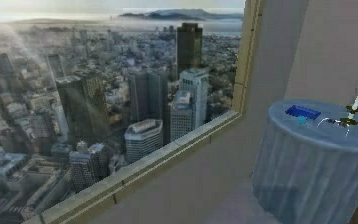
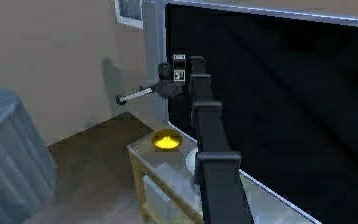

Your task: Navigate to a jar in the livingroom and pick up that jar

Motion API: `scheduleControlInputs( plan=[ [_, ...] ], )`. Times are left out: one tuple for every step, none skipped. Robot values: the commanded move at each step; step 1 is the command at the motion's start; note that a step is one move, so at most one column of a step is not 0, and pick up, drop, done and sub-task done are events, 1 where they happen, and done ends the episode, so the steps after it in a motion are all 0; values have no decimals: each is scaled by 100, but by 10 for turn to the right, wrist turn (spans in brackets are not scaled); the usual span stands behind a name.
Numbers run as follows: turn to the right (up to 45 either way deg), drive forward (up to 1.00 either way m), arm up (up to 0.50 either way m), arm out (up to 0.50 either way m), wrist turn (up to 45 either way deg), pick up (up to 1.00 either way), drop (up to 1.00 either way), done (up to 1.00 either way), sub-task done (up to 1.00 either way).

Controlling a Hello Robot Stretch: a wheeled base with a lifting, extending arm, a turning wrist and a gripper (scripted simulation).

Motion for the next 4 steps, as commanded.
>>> scheduleControlInputs(
  plan=[
    [0,0,0,0,420,0,0,0,0],
    [0,0,-30,0,0,0,0,0,0],
    [0,0,0,0,0,100,0,0,0],
    [0,0,10,0,0,0,0,0,0]
  ],
)
